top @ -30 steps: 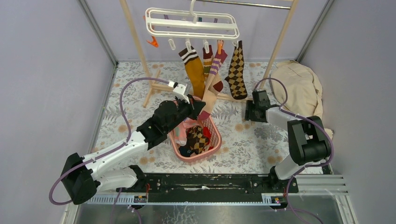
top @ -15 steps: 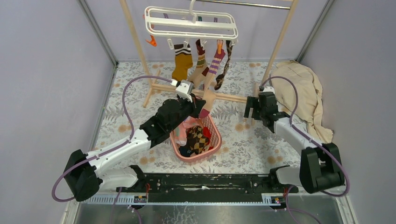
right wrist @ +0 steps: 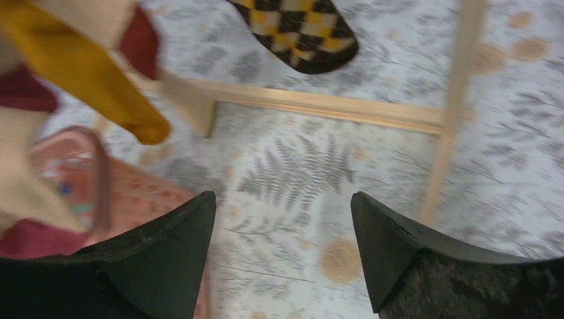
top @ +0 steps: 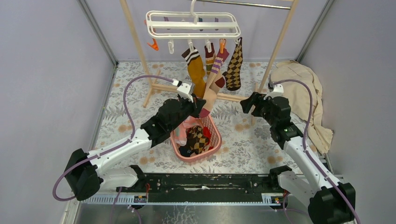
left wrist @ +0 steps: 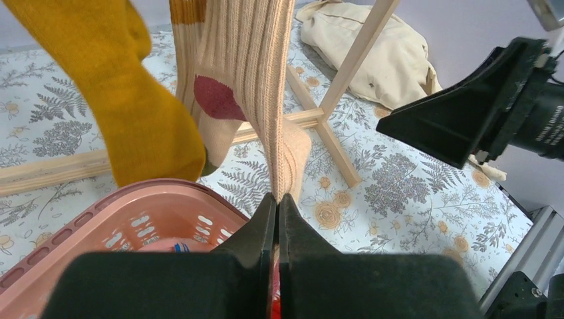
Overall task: Remove the socks clipped to the hanger
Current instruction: Remove the sock from the hanger.
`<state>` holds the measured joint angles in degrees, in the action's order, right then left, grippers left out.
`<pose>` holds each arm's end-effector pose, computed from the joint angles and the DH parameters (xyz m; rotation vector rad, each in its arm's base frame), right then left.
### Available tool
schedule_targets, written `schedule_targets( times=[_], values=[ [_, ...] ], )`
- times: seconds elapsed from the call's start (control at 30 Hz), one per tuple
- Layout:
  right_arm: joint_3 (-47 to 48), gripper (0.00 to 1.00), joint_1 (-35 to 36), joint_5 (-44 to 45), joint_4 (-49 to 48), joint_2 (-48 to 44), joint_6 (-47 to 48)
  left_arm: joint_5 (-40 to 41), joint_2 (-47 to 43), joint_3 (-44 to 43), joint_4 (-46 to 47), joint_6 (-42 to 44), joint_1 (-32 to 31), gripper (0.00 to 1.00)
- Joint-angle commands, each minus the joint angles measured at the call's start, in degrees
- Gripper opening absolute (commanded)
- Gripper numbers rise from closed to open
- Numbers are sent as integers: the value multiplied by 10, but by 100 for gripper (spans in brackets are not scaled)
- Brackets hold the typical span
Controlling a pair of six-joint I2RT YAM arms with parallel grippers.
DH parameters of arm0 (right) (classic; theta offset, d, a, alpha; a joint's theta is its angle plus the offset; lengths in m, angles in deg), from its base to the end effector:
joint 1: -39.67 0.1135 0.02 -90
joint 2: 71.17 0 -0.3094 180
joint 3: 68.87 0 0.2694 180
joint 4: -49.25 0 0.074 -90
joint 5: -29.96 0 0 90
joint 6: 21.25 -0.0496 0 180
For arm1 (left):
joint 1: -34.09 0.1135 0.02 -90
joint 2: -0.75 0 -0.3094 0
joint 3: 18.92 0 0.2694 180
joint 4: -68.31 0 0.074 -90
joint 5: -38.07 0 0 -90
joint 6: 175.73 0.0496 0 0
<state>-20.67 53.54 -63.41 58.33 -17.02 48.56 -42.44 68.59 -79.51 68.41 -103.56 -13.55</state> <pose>0.2187 0.0570 0.3043 0.0606 1.8575 0.4696 0.2031 -0.2106 0.3507 0.3245 1.7150 -0.7091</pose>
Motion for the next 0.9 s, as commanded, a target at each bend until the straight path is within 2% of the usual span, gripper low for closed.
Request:
schedule_targets(
  times=[0.0, 0.23, 0.37, 0.53, 0.67, 0.87],
  values=[
    [15, 79, 25, -87, -101, -25, -55, 8, -20, 10, 38, 20, -4, 0],
    [92, 76, 46, -109, -206, 21, -74, 1, -9, 7, 43, 31, 2, 0],
    [153, 79, 46, -109, -246, 79, -83, -20, -11, 5, 41, 28, 11, 0],
    [197, 74, 46, -119, -361, 166, -103, -37, -13, -3, 28, 30, 19, 0],
    [218, 71, 46, -134, -441, 222, -118, -46, -27, 5, 21, 21, 36, 0],
    [244, 70, 46, -126, -506, 277, -139, -59, -52, 7, 2, 3, 65, 0]
  ],
)
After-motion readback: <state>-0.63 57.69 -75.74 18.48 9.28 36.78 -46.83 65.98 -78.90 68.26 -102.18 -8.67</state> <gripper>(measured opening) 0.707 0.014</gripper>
